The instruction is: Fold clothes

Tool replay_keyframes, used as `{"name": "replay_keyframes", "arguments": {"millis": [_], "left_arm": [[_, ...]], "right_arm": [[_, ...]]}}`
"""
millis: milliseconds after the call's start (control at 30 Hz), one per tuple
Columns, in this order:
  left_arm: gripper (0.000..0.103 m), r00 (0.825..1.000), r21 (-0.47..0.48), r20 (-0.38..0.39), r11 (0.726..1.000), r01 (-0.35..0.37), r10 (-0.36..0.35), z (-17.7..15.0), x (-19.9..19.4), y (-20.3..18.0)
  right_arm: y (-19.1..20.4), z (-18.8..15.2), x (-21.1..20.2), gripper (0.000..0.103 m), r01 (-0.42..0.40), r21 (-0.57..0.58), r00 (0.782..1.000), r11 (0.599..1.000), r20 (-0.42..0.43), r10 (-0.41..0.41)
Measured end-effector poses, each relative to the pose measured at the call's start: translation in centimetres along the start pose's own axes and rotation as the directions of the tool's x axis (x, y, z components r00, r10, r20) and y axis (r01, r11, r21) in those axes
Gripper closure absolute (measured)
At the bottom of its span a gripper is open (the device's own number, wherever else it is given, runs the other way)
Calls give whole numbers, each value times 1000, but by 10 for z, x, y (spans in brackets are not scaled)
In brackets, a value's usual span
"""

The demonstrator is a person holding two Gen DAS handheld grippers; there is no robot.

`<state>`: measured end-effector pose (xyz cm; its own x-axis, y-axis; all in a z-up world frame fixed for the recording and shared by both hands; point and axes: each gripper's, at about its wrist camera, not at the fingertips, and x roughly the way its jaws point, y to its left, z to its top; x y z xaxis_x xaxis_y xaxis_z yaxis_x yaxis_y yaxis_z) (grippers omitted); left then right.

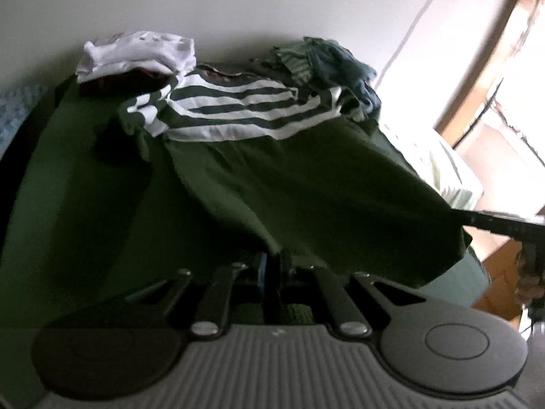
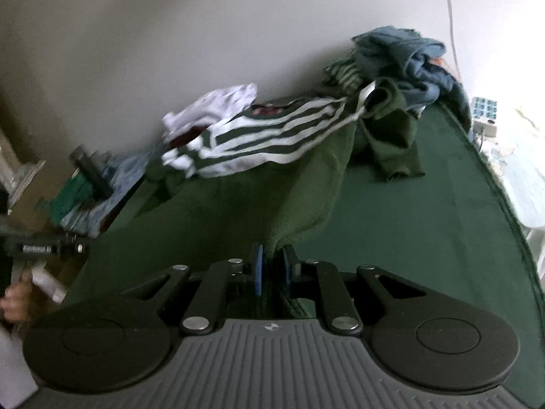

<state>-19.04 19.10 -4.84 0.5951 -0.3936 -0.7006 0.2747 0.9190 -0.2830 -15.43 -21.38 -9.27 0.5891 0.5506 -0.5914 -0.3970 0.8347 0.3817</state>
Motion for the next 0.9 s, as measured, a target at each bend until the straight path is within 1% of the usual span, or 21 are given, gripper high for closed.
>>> {"name": "replay_keyframes", "arguments": {"millis": [67,133,167,233,333,400,467,533,600,633,667,700,733,767,800,833,900], "left_arm": [[103,999,12,-37,1000,22,-22,-11,-11,-2],[103,995,16,-93,999,41,-39,-24,-15,-4],[103,992,16,-121,999,50,-48,-30,-16,-5],[103,983,13,-170,998,66,-63,-41,-15,-6],[103,972,10,-229,999,53,-50,-51,-2,-1],[103,964,6,-263,999,34,-31,-55,11,5],[103,955,5,-295,1000,17,-15,-58,23,10],[100,948,25,-319,1000,7,1,-61,26,16],[96,949,78,-312,997,-25,48,-58,19,23],[96,950,107,-303,993,-48,79,-55,14,27],[96,951,132,-288,988,-80,116,-52,8,34],[96,950,146,-272,983,-114,151,-47,4,39],[96,951,153,-249,977,-149,184,-38,0,47],[97,953,155,-216,972,-179,210,-28,-3,53],[97,957,160,-186,968,-195,224,-18,-3,57],[97,960,175,-154,963,-206,234,-8,0,55],[95,960,221,-108,948,-230,258,14,18,45]], "right_arm": [[2,-8,-12,91,-2,-13,999,1000,-46,2],[2,-17,-21,91,-13,11,994,1000,-104,14],[2,-22,-24,91,-19,26,990,999,-138,23],[5,-34,-24,91,-19,17,978,1000,-208,22],[7,-53,-17,91,-10,12,958,1000,-287,13],[5,-61,-7,90,12,3,946,1000,-324,-10],[3,-65,7,89,38,-4,927,999,-373,-37],[0,-64,12,83,48,6,913,999,-405,-42],[-3,-52,4,82,45,-21,925,999,-378,-49],[-4,-46,-1,78,43,-36,931,998,-362,-53],[-8,-37,-9,75,53,-40,944,998,-323,-63],[-15,-24,-14,72,80,-36,959,996,-271,-87],[-22,-11,-19,72,110,-30,970,993,-216,-114],[-28,2,-18,72,152,-36,974,988,-167,-156],[-33,15,-15,72,196,-44,972,980,-119,-200],[-39,27,-8,72,248,-59,965,967,-74,-252],[-58,46,21,72,320,-27,947,947,-37,-320]]}}
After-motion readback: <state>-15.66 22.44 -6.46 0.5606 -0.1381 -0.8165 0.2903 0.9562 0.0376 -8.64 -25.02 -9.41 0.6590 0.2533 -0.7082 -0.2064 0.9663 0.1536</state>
